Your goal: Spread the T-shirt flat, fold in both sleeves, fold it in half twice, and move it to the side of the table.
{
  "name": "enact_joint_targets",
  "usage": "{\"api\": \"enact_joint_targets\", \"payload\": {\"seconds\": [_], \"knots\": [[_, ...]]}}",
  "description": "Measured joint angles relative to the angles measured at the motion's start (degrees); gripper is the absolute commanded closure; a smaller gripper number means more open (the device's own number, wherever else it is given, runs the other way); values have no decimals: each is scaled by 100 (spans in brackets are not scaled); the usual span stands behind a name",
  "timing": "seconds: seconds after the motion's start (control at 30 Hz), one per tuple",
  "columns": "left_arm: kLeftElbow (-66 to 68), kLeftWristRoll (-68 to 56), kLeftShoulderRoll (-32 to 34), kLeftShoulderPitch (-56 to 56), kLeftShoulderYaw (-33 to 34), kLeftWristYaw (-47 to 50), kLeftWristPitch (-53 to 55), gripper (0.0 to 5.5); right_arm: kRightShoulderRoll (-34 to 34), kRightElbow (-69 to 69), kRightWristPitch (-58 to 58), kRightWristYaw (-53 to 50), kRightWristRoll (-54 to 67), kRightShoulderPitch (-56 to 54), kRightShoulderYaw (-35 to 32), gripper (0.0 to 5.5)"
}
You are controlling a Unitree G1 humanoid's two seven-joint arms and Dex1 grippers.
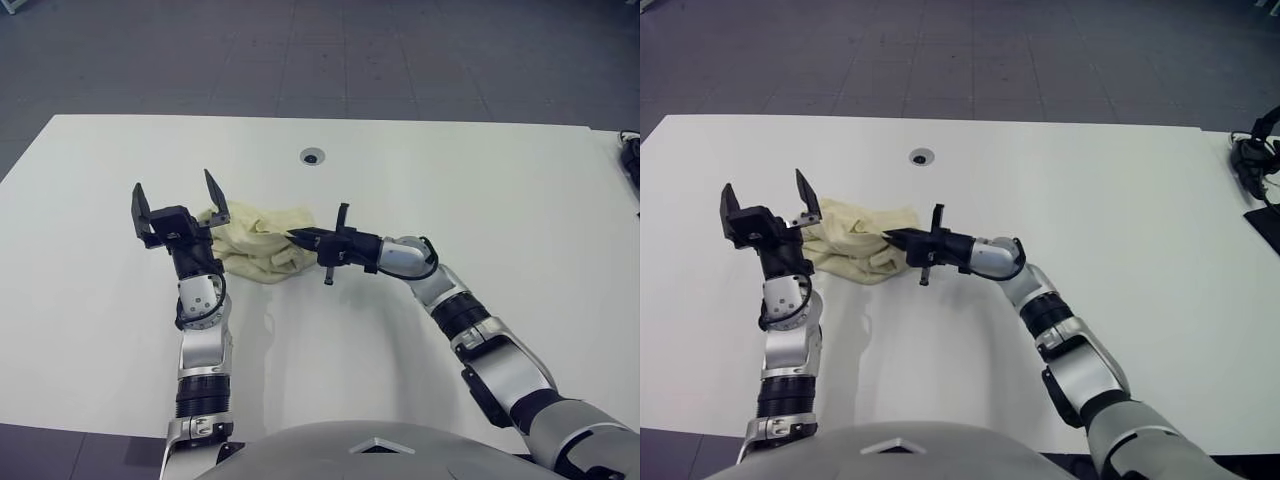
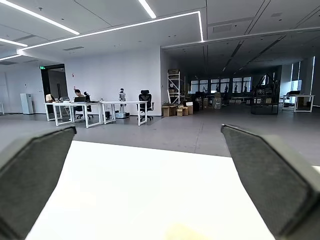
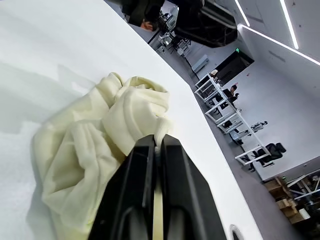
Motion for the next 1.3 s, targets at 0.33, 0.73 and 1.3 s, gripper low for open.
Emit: {"api": "enact_joint_targets", "payload": {"seconds": [0.33,0.73,1.3], "knots": [[-1071,-287,449,-101,936,135,257,10,-1031,-3138,131,939,1050,1367,422,550],[-1978,-399,1740,383,701,-1698,591,10,-1899,-3361,50,1192,493,2529,857,550],[-2163,-155,2933,4365,-253,-4308,-1076,10,-1018,-3786,940,216,940,1801,-185,550]]}}
